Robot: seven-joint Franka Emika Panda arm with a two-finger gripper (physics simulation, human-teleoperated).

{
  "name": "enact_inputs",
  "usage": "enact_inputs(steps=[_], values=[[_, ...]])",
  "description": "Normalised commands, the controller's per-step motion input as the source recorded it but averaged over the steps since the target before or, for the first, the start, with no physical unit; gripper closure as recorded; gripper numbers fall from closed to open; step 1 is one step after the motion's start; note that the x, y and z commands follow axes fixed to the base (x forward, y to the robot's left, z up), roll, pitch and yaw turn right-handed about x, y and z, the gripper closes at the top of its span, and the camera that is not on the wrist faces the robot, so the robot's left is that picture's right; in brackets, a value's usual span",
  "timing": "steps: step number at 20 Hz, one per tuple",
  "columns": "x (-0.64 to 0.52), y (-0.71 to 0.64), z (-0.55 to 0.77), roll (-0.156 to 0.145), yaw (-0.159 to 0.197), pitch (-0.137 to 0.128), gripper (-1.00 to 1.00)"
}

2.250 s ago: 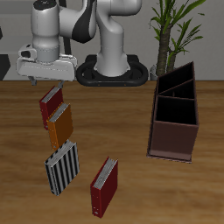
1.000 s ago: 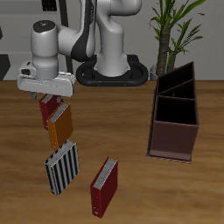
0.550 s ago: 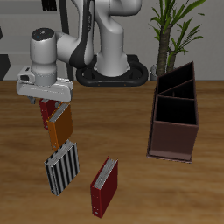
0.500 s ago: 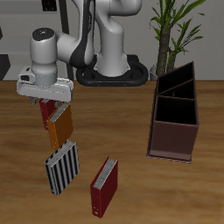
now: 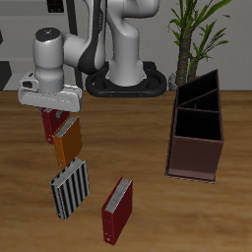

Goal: Place the right red book into the left desk caddy's front compartment and place the orange book into the left desk caddy's left compartment and place the striped book into the left desk caddy's left compartment

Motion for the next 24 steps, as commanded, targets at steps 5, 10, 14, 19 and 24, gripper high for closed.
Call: enact_inputs(steps=[5,10,14,19,24], values=[[-0.16,0.14,0.35,-0.06,-0.06,-0.046,1.0],[-0.12,0.28,0.33,-0.031,0.008,-0.032,1.0],[-0.28,0.24,0.33,-0.041,-0.066,-0.023,1.0],[-0.35,0.34,0.3,-0.031,-0.056,0.004,1.0],[-0.13,0.29,0.21,0.004,-0.004,-0.025,1.0]])
